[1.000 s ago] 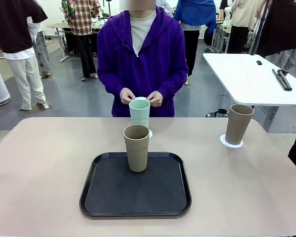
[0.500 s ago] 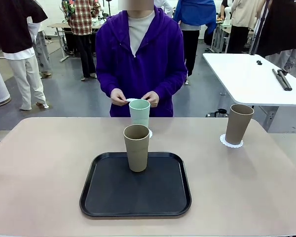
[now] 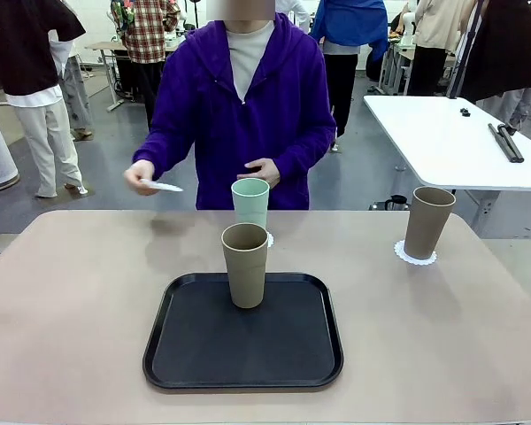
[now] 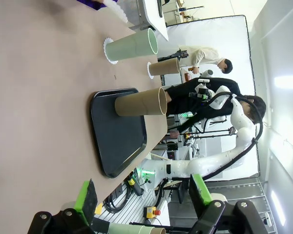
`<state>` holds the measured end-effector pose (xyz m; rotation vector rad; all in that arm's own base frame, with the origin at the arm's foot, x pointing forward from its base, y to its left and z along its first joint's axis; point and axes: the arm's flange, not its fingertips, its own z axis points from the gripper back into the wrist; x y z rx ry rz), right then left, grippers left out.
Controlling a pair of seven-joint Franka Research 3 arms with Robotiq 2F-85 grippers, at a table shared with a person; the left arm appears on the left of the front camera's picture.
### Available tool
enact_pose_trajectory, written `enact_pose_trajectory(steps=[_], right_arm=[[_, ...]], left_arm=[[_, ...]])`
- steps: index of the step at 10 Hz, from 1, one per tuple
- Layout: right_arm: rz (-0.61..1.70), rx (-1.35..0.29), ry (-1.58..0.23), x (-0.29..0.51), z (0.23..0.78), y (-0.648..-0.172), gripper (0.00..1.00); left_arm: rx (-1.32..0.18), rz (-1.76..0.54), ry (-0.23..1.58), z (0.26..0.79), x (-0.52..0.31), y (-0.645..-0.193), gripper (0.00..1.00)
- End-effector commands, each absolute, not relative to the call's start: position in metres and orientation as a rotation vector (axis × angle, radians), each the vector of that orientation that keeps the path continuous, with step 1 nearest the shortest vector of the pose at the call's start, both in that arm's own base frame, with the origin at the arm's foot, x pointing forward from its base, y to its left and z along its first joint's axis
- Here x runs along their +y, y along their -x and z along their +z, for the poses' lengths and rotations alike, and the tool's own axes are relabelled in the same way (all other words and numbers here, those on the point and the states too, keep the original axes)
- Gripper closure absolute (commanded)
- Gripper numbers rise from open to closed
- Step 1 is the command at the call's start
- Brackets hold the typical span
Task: Place coasters on the table and set cups on them.
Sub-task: Take one Reusable plastic cup from the Flat Tray and place it on a coaster set by the human.
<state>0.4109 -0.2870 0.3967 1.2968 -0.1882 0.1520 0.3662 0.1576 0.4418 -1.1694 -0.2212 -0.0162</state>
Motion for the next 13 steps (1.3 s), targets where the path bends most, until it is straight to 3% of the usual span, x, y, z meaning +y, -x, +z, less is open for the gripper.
enact_pose_trajectory(steps=[1, 13], right_arm=[[0.143, -0.184, -1.294, -0.2905, 0.3966, -0.4126, 0.00], [0.143, -0.184, -1.294, -0.2905, 0.3966, -0.4126, 0.00]], left_arm=[[-0.231, -0.025, 1.181, 0.4429, 0.1588, -0.3654, 0.00], [-0.231, -0.025, 1.181, 0.4429, 0.1588, -0.3654, 0.00]])
